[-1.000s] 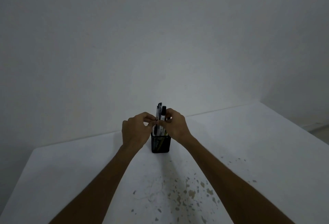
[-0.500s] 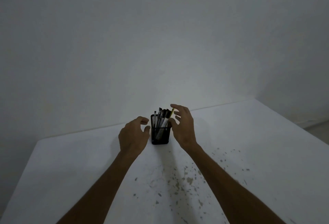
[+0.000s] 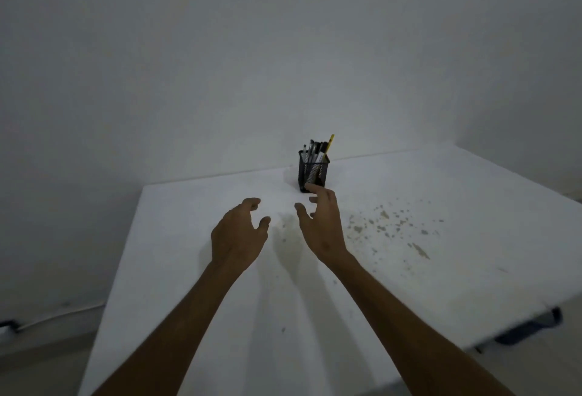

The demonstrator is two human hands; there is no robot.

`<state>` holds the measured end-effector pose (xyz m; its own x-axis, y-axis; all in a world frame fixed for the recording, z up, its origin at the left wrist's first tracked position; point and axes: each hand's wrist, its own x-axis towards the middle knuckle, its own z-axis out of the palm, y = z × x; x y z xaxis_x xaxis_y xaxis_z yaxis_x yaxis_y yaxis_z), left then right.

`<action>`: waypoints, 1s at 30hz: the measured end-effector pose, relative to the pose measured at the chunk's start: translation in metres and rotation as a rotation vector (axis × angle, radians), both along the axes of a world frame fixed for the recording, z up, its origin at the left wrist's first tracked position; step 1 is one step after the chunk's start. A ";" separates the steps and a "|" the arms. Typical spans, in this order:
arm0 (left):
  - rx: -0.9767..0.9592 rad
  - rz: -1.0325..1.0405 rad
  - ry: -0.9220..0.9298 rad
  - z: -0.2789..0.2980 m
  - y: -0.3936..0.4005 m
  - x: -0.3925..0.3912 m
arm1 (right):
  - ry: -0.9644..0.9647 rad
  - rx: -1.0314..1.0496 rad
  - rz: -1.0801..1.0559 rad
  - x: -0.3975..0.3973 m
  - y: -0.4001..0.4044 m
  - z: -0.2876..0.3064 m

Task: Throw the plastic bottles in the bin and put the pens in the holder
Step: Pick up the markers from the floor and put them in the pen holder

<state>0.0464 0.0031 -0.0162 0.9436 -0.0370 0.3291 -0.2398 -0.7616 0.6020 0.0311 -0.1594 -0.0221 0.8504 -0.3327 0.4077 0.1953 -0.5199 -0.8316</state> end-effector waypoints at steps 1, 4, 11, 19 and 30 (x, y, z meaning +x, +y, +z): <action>0.000 0.006 -0.013 -0.002 0.011 -0.013 | 0.001 0.013 0.011 -0.011 0.012 -0.003; 0.018 0.023 -0.034 -0.006 0.048 -0.054 | 0.015 0.054 0.043 -0.048 0.052 -0.009; 0.015 0.125 -0.050 -0.005 0.140 -0.165 | 0.052 0.044 0.192 -0.146 0.148 -0.005; 0.041 0.206 -0.055 -0.021 0.259 -0.272 | 0.027 -0.003 0.367 -0.234 0.262 -0.008; 0.024 0.344 0.010 -0.084 0.392 -0.312 | 0.017 -0.031 0.641 -0.270 0.417 -0.057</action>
